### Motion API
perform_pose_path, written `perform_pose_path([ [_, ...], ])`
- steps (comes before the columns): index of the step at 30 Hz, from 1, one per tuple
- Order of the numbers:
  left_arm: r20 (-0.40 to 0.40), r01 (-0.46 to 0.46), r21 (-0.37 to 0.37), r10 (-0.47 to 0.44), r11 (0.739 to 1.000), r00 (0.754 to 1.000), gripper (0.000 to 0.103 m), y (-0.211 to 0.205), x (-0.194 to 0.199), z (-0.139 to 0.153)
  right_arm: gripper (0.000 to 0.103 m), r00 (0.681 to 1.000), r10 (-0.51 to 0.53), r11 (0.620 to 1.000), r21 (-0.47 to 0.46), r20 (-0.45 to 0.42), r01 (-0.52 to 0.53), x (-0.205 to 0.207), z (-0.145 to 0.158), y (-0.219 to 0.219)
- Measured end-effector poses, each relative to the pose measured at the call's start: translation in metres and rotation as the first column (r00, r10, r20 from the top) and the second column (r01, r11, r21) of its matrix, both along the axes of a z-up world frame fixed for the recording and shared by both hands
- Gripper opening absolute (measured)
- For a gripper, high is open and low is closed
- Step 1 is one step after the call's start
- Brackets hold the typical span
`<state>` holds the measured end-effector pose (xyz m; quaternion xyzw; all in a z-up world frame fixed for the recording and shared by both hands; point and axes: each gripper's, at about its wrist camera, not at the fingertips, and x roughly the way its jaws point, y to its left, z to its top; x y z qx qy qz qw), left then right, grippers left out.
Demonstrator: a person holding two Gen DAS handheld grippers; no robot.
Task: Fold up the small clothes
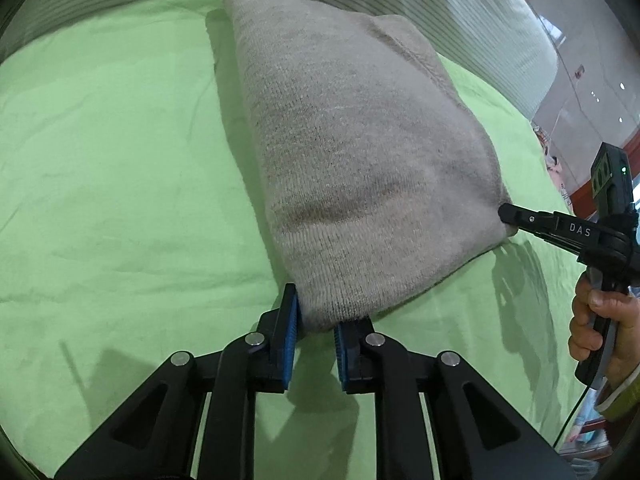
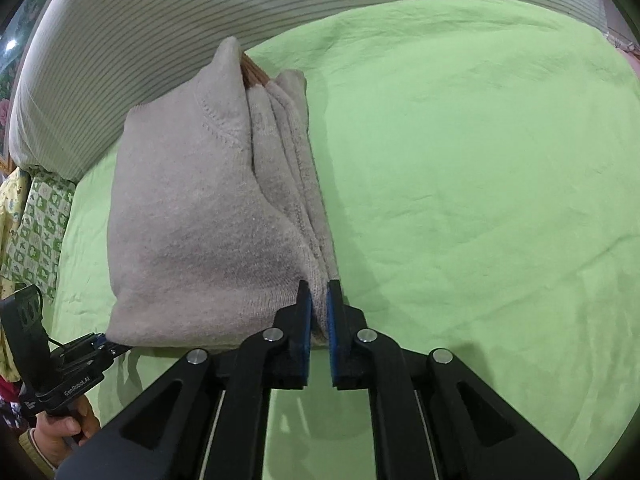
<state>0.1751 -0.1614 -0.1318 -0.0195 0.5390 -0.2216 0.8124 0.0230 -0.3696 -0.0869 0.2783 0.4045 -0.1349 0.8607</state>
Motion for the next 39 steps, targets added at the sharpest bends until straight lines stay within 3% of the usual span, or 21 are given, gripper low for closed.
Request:
perform_pose_path([
  [2, -0.016, 0.000, -0.018, -0.001, 1.000, 1.000, 0.022, -0.001, 0.000, 0.003, 0.020, 1.000, 0.004, 1.000, 0.018, 0.003, -0.004, -0.003, 0.005, -0.003],
  [6, -0.014, -0.014, -0.066, 0.013, 0.998, 1.000, 0.044, 0.012, -0.015, 0.020, 0.036, 0.997, -0.016, 1.000, 0.015, 0.070, 0.015, -0.021, 0.024, -0.011],
  [8, -0.007, -0.040, -0.083, 0.040, 0.996, 0.999, 0.050, 0.019, -0.019, 0.029, 0.051, 0.993, -0.028, 1.000, -0.003, 0.116, 0.028, -0.024, 0.035, -0.011],
  [10, -0.011, -0.088, -0.105, 0.087, 0.991, 0.996, 0.057, 0.030, -0.019, 0.035, 0.052, 0.989, -0.033, 0.999, -0.019, 0.141, 0.036, -0.020, 0.042, -0.011],
  [20, -0.042, -0.204, -0.154, 0.200, 0.967, 0.979, 0.063, 0.032, 0.021, 0.044, 0.064, 0.984, -0.024, 0.999, -0.021, 0.175, 0.028, 0.047, 0.050, -0.011],
  [23, -0.053, -0.216, -0.160, 0.210, 0.963, 0.976, 0.069, 0.028, 0.037, 0.044, 0.077, 0.983, -0.015, 0.999, -0.026, 0.185, 0.020, 0.071, 0.055, -0.018],
  [29, -0.084, -0.257, -0.198, 0.245, 0.946, 0.966, 0.070, 0.021, 0.057, 0.041, 0.078, 0.995, 0.023, 1.000, -0.021, 0.095, -0.021, 0.106, 0.042, -0.028],
  [34, -0.095, -0.262, -0.196, 0.247, 0.945, 0.964, 0.071, 0.016, 0.065, 0.036, 0.075, 1.000, 0.004, 0.996, -0.087, -0.011, -0.005, 0.107, 0.018, -0.037],
  [35, -0.096, -0.261, -0.193, 0.247, 0.946, 0.964, 0.071, 0.016, 0.065, 0.035, 0.075, 1.000, -0.022, 0.997, -0.079, -0.008, 0.021, 0.102, 0.015, -0.043],
  [37, -0.098, -0.260, -0.191, 0.246, 0.946, 0.964, 0.071, 0.017, 0.070, 0.032, 0.073, 0.997, -0.077, 0.997, 0.021, 0.028, 0.077, 0.088, 0.008, -0.061],
  [39, -0.102, -0.265, -0.186, 0.249, 0.946, 0.963, 0.071, 0.022, 0.073, 0.029, 0.073, 0.995, -0.081, 0.995, 0.056, 0.059, 0.078, 0.081, 0.011, -0.063],
])
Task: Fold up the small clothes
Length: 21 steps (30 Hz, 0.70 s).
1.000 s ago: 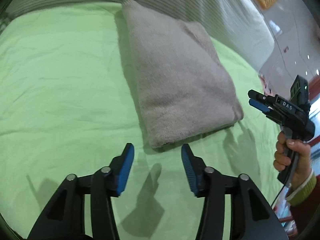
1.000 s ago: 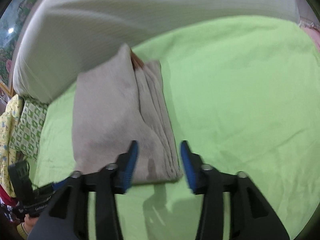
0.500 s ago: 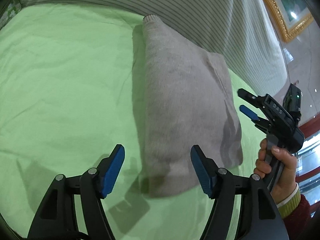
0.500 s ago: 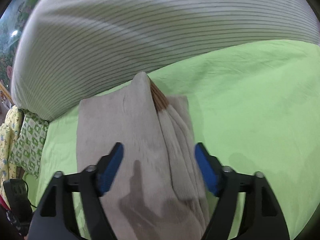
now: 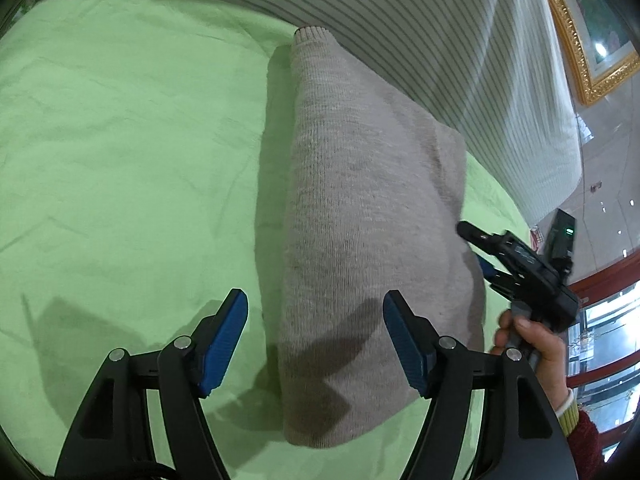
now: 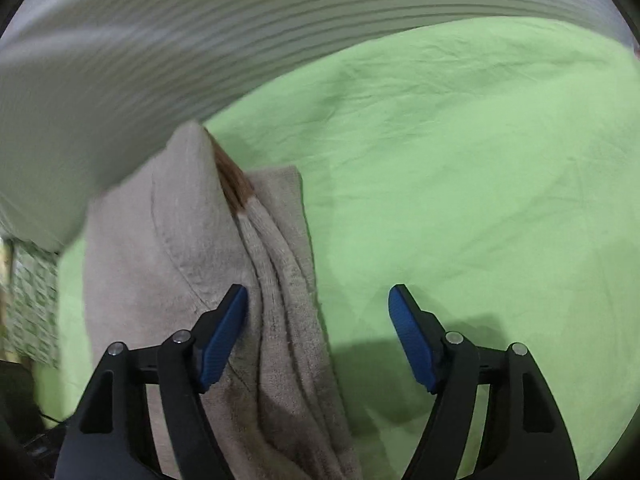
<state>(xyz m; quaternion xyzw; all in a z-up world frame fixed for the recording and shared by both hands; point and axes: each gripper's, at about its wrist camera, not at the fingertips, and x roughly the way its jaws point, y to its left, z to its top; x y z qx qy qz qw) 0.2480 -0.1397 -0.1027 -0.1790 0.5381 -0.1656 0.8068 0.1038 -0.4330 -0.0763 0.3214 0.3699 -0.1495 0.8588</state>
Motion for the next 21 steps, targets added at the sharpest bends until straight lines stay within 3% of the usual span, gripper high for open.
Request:
perform_pose_path([
  [2, -0.006, -0.004, -0.010, 0.004, 1.000, 1.000, 0.071, 0.003, 0.003, -0.001, 0.073, 1.000, 0.014, 1.000, -0.012, 0.004, -0.014, -0.004, 0.008, 0.004],
  [6, -0.010, -0.009, -0.019, 0.009, 1.000, 1.000, 0.073, 0.006, 0.012, -0.002, 0.073, 0.991, 0.039, 0.997, 0.055, 0.130, -0.047, -0.021, 0.025, 0.009],
  [10, -0.014, -0.012, -0.029, 0.011, 1.000, 1.000, 0.075, 0.003, 0.013, -0.004, 0.084, 0.988, 0.113, 0.992, 0.039, 0.107, -0.117, -0.021, 0.025, 0.024],
  [13, -0.017, -0.010, -0.030, 0.010, 1.000, 1.000, 0.078, 0.001, 0.016, -0.006, 0.084, 0.986, 0.159, 0.987, 0.016, 0.046, -0.160, -0.015, 0.014, 0.031],
  [15, -0.020, -0.011, -0.031, 0.011, 0.999, 1.000, 0.079, 0.001, 0.018, -0.007, 0.081, 0.988, 0.155, 0.988, 0.002, -0.021, -0.155, -0.013, 0.001, 0.026],
  [17, -0.026, -0.008, -0.041, 0.007, 0.999, 1.000, 0.080, 0.000, 0.019, -0.009, 0.069, 0.990, 0.140, 0.990, 0.014, 0.002, -0.140, -0.017, -0.008, 0.017],
  [21, -0.030, 0.004, -0.046, -0.006, 0.999, 1.000, 0.083, -0.004, 0.024, -0.014, 0.064, 0.991, 0.129, 0.988, 0.075, 0.044, -0.132, -0.026, -0.012, 0.001],
])
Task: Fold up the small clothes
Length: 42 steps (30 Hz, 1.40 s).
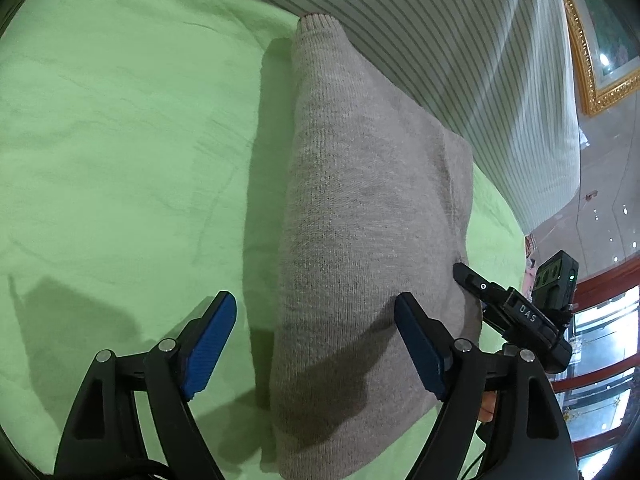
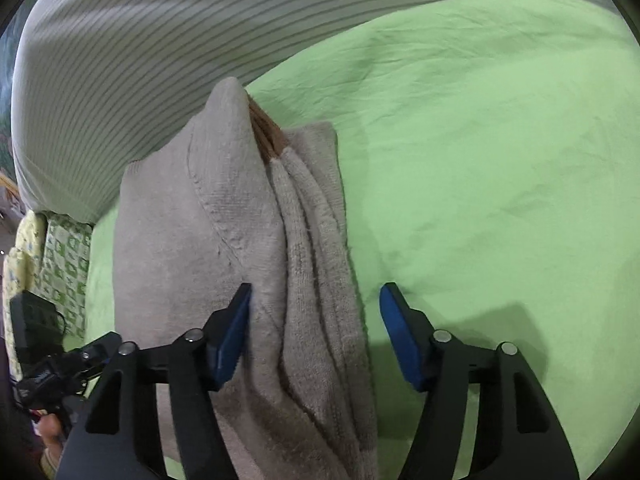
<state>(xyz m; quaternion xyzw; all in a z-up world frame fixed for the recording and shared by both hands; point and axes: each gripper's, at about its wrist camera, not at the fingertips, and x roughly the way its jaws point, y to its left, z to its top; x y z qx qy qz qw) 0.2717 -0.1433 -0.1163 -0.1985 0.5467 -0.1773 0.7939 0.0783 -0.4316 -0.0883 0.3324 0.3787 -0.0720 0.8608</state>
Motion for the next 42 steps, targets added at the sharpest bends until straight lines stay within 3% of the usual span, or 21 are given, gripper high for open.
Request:
perform_pose_path([
  [4, -0.010, -0.012, -0.033, 0.011, 0.999, 1.000, 0.084, -0.004, 0.008, -0.009, 0.047, 0.999, 0.032, 0.999, 0.017, 0.003, -0.032, 0.002, 0.005, 0.001],
  [7, -0.029, -0.007, -0.071, 0.005, 0.997, 1.000, 0.084, -0.009, 0.015, -0.017, 0.047, 0.999, 0.040, 0.999, -0.005, -0.011, -0.040, 0.003, 0.007, 0.005],
  [11, -0.047, -0.002, -0.101, -0.002, 0.995, 0.999, 0.081, -0.013, 0.021, -0.025, 0.046, 1.000, 0.023, 0.995, 0.093, 0.016, -0.024, 0.004, -0.006, -0.003],
  [12, -0.043, 0.009, -0.117, -0.014, 0.993, 0.999, 0.070, -0.015, 0.022, -0.024, 0.044, 0.999, 0.022, 0.994, 0.107, 0.024, -0.024, 0.002, -0.008, -0.004],
  [14, -0.032, 0.018, -0.114, -0.022, 0.993, 0.999, 0.065, -0.016, 0.021, -0.021, 0.038, 0.999, 0.019, 0.991, 0.130, 0.033, -0.023, -0.002, -0.008, -0.008],
  [16, -0.011, 0.023, -0.124, -0.024, 0.992, 1.000, 0.052, -0.013, 0.017, -0.018, 0.035, 0.999, 0.009, 0.989, 0.144, 0.036, -0.014, -0.007, -0.005, -0.010],
  [20, 0.004, 0.020, -0.161, -0.020, 0.987, 1.000, 0.044, -0.002, 0.009, -0.007, 0.031, 0.997, 0.006, 0.991, 0.132, 0.079, -0.016, -0.016, 0.014, 0.002],
  [24, 0.055, 0.013, -0.152, -0.005, 0.988, 0.998, 0.043, 0.009, -0.009, 0.019, 0.029, 0.990, 0.031, 0.986, 0.156, 0.139, -0.053, -0.030, 0.030, 0.019],
  [32, 0.134, -0.025, -0.095, 0.038, 0.995, 0.990, 0.043, 0.078, -0.067, 0.069, 0.029, 0.964, 0.132, 0.967, 0.184, 0.230, -0.176, -0.044, 0.047, 0.079],
  [42, 0.154, -0.104, 0.005, 0.102, 0.995, 0.983, 0.043, 0.153, -0.148, 0.094, 0.028, 0.936, 0.267, 0.929, 0.196, 0.228, -0.313, -0.053, 0.037, 0.158],
])
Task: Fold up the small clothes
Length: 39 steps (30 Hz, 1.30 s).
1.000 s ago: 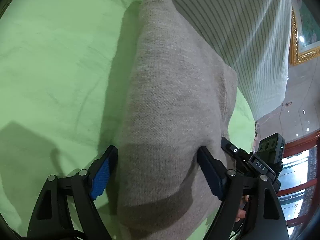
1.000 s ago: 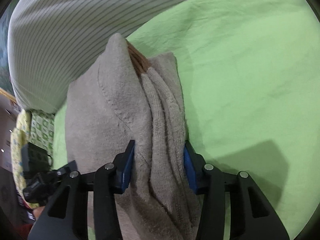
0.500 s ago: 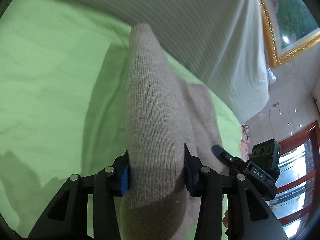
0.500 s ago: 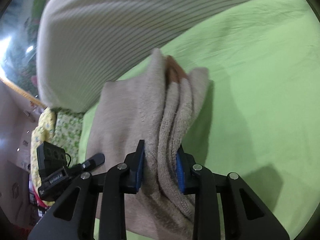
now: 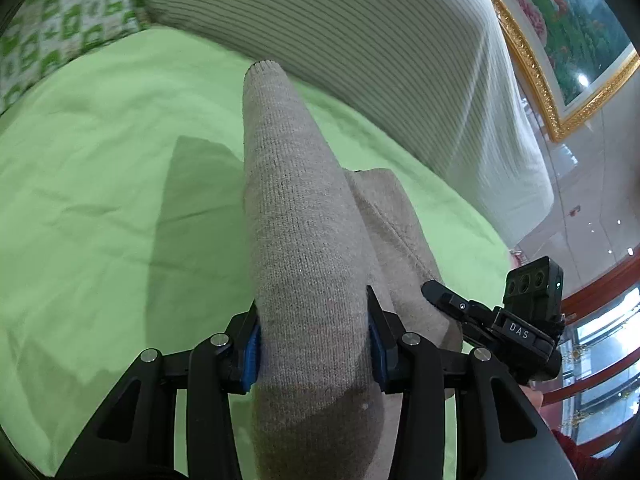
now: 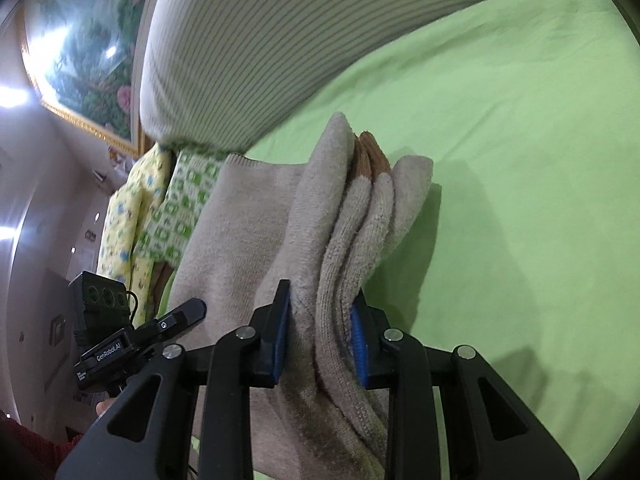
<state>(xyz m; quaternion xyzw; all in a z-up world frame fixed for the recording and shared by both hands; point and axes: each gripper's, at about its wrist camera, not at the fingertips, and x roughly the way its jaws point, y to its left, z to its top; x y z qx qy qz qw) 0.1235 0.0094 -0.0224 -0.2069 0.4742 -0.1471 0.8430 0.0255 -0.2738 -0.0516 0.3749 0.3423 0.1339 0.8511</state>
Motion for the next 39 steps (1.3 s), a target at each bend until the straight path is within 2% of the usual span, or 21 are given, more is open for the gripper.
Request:
perform_pose_path([
  [5, -0.043, -0.011, 0.029, 0.012, 1.000, 0.999, 0.043, 0.022, -0.025, -0.016, 0.028, 0.998, 0.024, 0.999, -0.033, -0.051, -0.026, -0.004, -0.015, 0.024],
  [9, -0.063, -0.011, 0.059, 0.015, 0.998, 0.998, 0.043, 0.020, -0.036, -0.030, 0.028, 0.995, 0.010, 0.998, -0.053, -0.102, -0.016, -0.011, -0.032, 0.024],
  [21, -0.092, -0.028, 0.102, 0.037, 0.994, 0.995, 0.046, 0.014, -0.030, -0.049, 0.028, 0.990, -0.003, 0.994, -0.108, -0.144, -0.013, 0.005, -0.036, 0.042],
  [27, -0.093, -0.022, 0.137, 0.035, 0.990, 0.995, 0.053, 0.009, -0.031, -0.052, 0.029, 0.988, -0.011, 0.993, -0.116, -0.157, -0.007, 0.006, -0.041, 0.040],
  [31, -0.091, -0.020, 0.189, 0.038, 0.982, 0.995, 0.060, 0.005, -0.034, -0.045, 0.035, 0.986, -0.024, 0.994, -0.108, -0.167, 0.006, 0.006, -0.040, 0.041],
  [35, -0.084, -0.011, 0.233, 0.032, 0.972, 0.996, 0.061, 0.003, -0.043, -0.040, 0.039, 0.985, -0.034, 0.993, -0.114, -0.170, 0.014, 0.003, -0.034, 0.043],
  [39, -0.089, -0.005, 0.241, 0.027, 0.970, 0.996, 0.061, 0.008, -0.057, -0.038, 0.039, 0.987, -0.051, 0.989, -0.142, -0.153, 0.029, -0.006, -0.027, 0.044],
])
